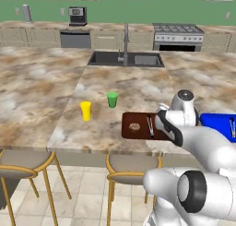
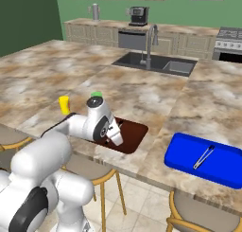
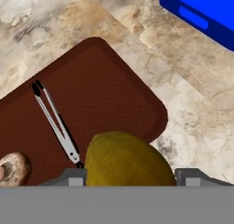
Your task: Gather the mushroom and lemon from the fridge and place them on a tray on the dining counter. Then gather the chicken drumstick and fish from the fridge and place them on the other tray.
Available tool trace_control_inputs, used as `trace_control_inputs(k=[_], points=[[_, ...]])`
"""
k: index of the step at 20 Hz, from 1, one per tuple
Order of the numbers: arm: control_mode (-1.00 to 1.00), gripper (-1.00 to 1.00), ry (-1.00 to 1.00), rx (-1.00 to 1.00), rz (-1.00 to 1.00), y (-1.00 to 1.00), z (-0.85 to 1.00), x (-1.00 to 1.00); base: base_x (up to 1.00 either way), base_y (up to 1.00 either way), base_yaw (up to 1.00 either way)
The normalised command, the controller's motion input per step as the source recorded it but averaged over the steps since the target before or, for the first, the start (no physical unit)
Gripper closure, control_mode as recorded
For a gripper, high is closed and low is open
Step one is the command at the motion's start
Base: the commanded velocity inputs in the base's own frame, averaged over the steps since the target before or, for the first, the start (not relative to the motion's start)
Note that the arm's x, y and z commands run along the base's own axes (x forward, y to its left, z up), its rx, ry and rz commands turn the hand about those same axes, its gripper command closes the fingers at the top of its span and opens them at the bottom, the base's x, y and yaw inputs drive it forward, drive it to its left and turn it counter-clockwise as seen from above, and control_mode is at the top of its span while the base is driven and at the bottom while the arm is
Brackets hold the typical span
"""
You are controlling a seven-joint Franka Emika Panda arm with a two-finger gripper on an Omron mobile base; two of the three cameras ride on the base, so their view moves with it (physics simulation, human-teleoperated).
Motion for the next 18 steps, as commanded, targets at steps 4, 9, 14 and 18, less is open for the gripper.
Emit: trace_control_inputs(k=[4, 9, 14, 18], points=[[-1.00, 1.00, 0.01, 0.00, 0.00, 0.00, -0.23, 0.25, 0.00, 0.00, 0.00], [-1.00, 1.00, 0.01, 0.00, 0.00, 0.00, -0.27, 0.25, 0.00, 0.00, 0.00], [-1.00, 1.00, 0.00, 0.00, 0.00, 0.00, -0.26, 0.26, 0.00, 0.00, 0.00], [-1.00, 1.00, 0.00, 0.00, 0.00, 0.00, -0.23, 0.26, 0.00, 0.00, 0.00]])
